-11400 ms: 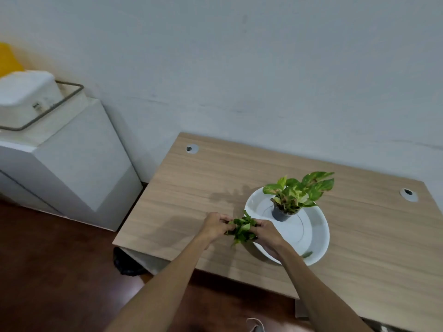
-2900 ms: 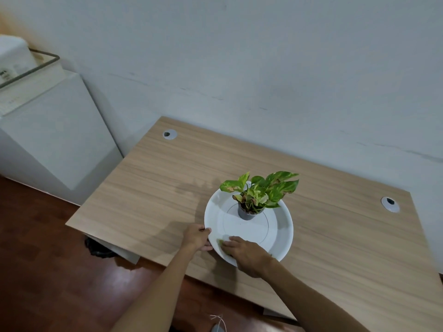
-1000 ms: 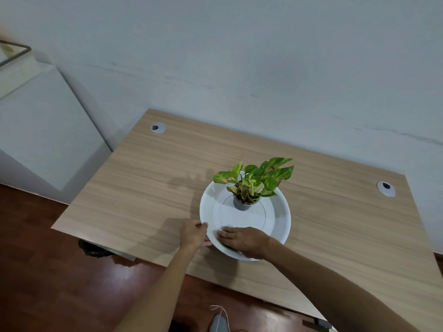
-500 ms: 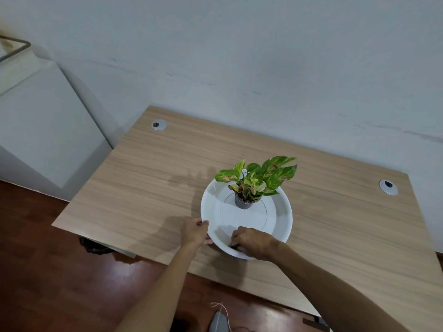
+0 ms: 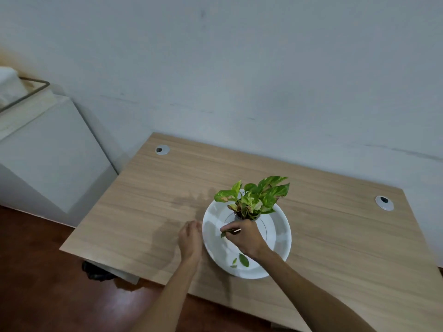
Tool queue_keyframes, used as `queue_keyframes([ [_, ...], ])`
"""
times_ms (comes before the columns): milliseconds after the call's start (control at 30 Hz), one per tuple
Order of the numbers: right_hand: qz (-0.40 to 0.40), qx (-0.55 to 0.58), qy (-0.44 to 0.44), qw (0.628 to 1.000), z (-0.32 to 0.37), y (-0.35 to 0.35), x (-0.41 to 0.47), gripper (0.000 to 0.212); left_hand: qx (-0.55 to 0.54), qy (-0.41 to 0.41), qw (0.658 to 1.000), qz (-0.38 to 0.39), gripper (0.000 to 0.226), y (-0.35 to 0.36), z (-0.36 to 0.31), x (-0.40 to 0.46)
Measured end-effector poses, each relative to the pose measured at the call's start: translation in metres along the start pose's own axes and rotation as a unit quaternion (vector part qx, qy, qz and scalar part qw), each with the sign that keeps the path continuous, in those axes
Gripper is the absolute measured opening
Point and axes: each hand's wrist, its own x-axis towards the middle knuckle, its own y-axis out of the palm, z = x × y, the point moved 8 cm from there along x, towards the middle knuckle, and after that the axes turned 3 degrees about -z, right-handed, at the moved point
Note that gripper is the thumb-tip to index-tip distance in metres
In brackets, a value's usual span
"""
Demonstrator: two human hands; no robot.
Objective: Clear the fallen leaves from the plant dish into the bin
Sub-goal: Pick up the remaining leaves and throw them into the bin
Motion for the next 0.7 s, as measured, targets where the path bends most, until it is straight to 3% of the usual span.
queue_keyframes([
  [100,-0.007,0.049,-0.015,0.999,0.025,0.004,0.005,0.023,-0.163,-0.086,0.977,0.106,0.037,0.034,-0.003,-0.003],
  [233,0.021,0.045,-0.04,0.998,0.05,0.017,0.007,0.026,-0.351,-0.248,0.876,0.218,0.053,0.063,0.01,-0.016],
  [333,0.055,-0.004,-0.066,0.996,0.056,0.027,0.006,0.028,-0.42,-0.267,0.826,0.266,0.047,0.069,0.007,-0.03],
  [533,0.131,-0.096,-0.113,0.98,0.055,0.037,-0.003,0.033,-0.444,-0.277,0.811,0.263,0.042,0.07,0.02,-0.028],
  [700,0.143,-0.131,-0.154,0.969,0.06,0.038,-0.008,0.033,-0.452,-0.269,0.81,0.258,0.045,0.066,0.028,-0.023],
])
